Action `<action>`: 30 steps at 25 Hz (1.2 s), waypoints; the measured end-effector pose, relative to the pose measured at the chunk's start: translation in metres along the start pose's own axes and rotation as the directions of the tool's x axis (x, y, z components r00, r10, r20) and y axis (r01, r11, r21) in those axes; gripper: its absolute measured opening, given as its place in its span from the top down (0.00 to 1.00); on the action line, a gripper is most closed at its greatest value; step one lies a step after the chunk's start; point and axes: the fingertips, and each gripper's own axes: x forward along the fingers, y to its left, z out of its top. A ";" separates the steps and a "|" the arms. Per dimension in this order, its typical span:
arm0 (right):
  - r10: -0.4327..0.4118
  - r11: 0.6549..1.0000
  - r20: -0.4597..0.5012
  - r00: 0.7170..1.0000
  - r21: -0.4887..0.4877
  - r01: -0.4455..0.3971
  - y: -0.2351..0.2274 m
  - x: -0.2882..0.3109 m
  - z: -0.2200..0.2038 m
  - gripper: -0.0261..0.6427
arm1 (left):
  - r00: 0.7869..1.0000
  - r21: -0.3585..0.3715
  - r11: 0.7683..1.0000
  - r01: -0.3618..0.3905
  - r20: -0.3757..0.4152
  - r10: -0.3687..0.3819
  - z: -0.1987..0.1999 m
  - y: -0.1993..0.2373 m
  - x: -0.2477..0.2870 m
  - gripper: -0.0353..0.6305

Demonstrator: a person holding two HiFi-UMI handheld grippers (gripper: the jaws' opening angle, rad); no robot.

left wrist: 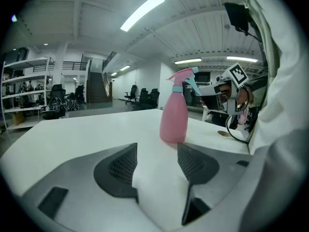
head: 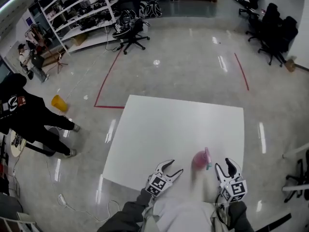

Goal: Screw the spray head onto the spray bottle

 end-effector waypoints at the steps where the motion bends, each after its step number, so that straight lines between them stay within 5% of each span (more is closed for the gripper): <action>1: -0.001 1.000 -0.005 1.000 0.003 0.001 -0.003 0.004 0.001 0.66 | 1.000 -0.001 1.000 -0.010 0.001 0.010 0.004 0.004 0.000 0.54; 4: -0.028 0.999 -0.033 0.999 -0.018 0.027 -0.005 0.004 -0.003 0.81 | 0.999 -0.018 0.999 -0.052 0.004 0.052 0.007 0.009 -0.002 0.65; 6: -0.028 0.999 -0.036 0.999 -0.039 0.026 0.001 0.005 -0.003 0.97 | 0.996 -0.029 0.995 -0.092 0.005 0.092 0.007 0.015 -0.006 0.81; 8: -0.010 0.998 -0.042 0.999 -0.061 0.007 0.008 0.007 0.000 0.97 | 0.993 -0.042 0.992 -0.120 0.002 0.120 0.010 0.018 -0.009 0.94; 19: 0.067 0.991 -0.120 0.990 -0.106 -0.080 0.053 0.048 -0.013 0.97 | 0.991 -0.070 0.989 -0.134 0.001 0.134 0.012 0.043 -0.021 0.94; 25: 0.049 0.994 -0.140 0.989 -0.089 -0.061 0.024 0.029 -0.025 0.97 | 0.993 -0.065 0.991 -0.115 -0.002 0.115 0.017 0.022 0.006 0.94; 30: 0.045 0.994 -0.146 0.988 -0.089 -0.058 0.044 0.044 -0.028 0.97 | 0.994 -0.064 0.992 -0.108 0.001 0.108 0.007 0.040 -0.006 0.94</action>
